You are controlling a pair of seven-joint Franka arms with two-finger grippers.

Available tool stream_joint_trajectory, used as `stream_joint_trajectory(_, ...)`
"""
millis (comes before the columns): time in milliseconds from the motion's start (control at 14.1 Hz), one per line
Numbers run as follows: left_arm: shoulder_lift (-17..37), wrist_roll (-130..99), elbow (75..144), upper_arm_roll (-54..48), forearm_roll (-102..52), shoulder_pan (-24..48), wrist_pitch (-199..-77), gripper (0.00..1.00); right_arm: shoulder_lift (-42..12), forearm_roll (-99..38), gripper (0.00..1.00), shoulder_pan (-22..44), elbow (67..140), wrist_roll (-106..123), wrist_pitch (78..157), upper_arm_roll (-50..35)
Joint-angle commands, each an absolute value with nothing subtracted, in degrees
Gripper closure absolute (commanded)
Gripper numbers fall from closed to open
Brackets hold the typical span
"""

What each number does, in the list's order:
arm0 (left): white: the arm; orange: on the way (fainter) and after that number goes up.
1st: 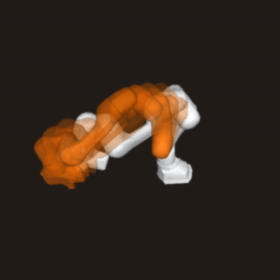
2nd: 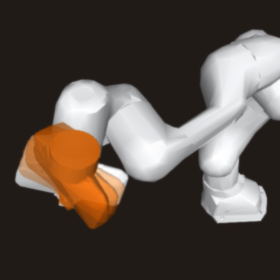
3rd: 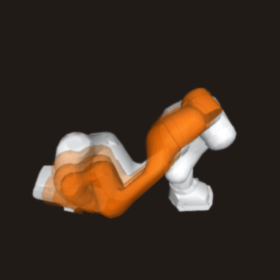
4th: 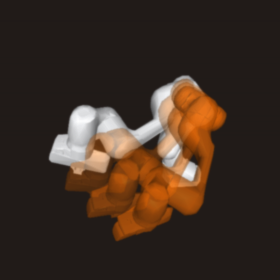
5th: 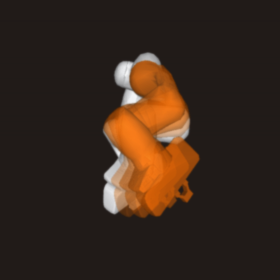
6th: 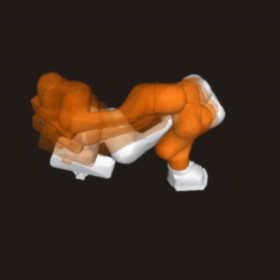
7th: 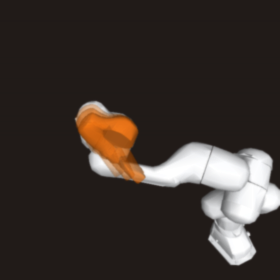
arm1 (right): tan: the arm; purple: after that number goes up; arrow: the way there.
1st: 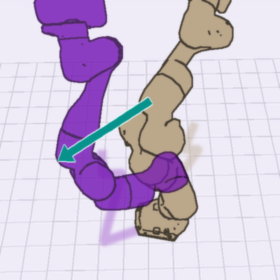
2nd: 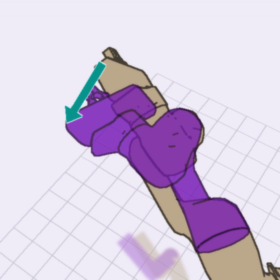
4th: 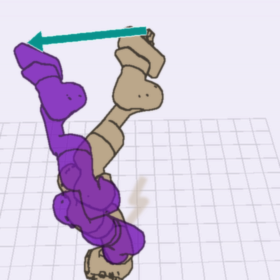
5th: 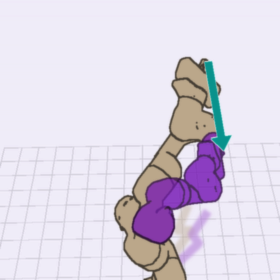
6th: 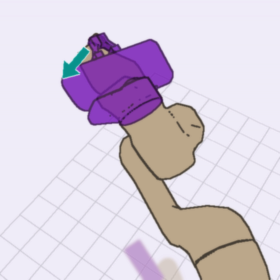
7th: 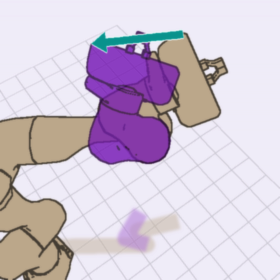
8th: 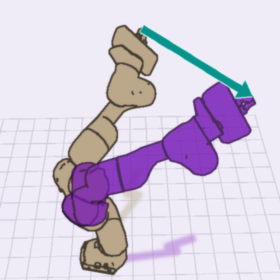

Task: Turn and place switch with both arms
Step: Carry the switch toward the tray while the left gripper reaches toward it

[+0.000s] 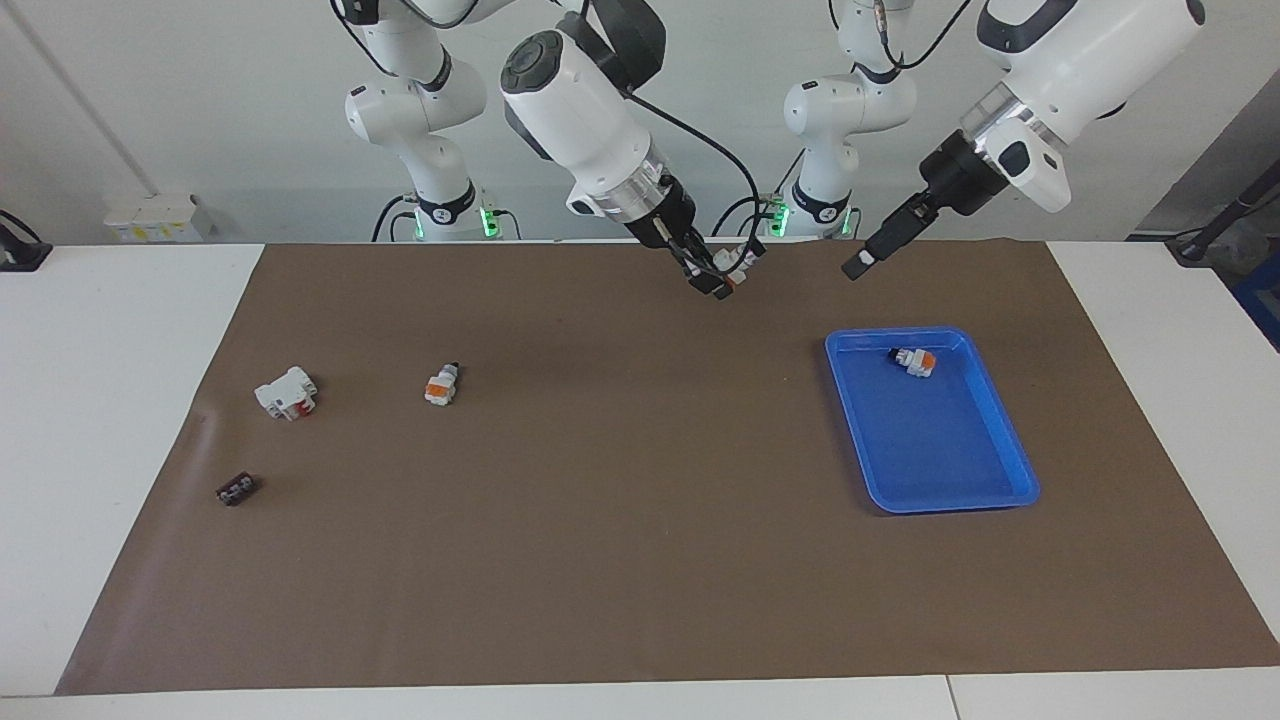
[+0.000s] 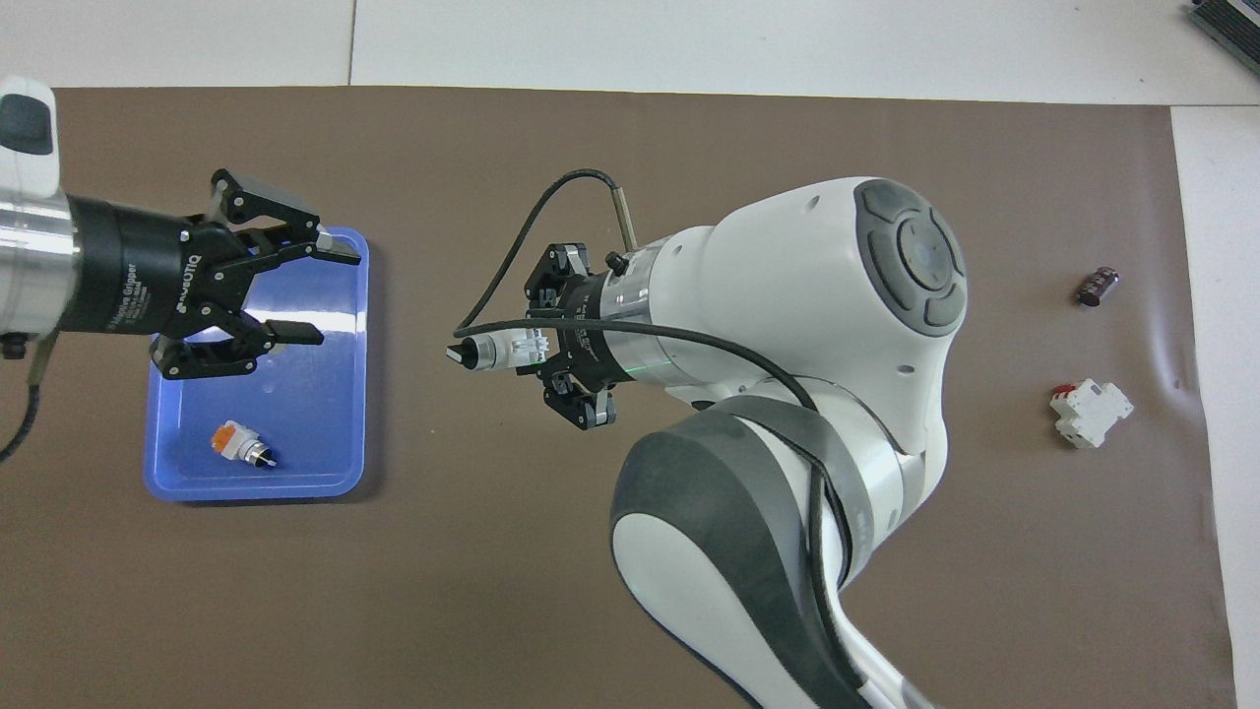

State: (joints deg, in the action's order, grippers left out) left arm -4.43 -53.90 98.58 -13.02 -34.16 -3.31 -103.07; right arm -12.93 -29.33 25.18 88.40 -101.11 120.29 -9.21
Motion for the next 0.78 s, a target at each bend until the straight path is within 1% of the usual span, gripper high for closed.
stream_joint_trajectory(0,-7.5,-63.3,103.1,-12.6,-37.1,-0.6,-107.1,0.35,-13.4,-30.8,1.00,25.0,87.7,-99.5,119.7,-9.1)
stream_joint_trajectory(142,-8.2,-67.3,103.4,-12.7,-37.7,-0.1,-106.9,0.40,-13.3,-30.7,1.00,25.0,87.7,-99.5,119.6,-9.2)
stream_joint_trajectory(283,-9.0,-70.6,103.8,-12.7,-37.9,0.9,-106.5,0.40,-13.3,-30.6,1.00,25.0,87.7,-99.5,119.4,-9.1)
stream_joint_trajectory(708,-14.3,-74.1,110.0,-12.7,-39.1,2.6,-107.1,0.43,-13.1,-30.5,1.00,25.0,87.7,-99.5,119.0,-9.1)
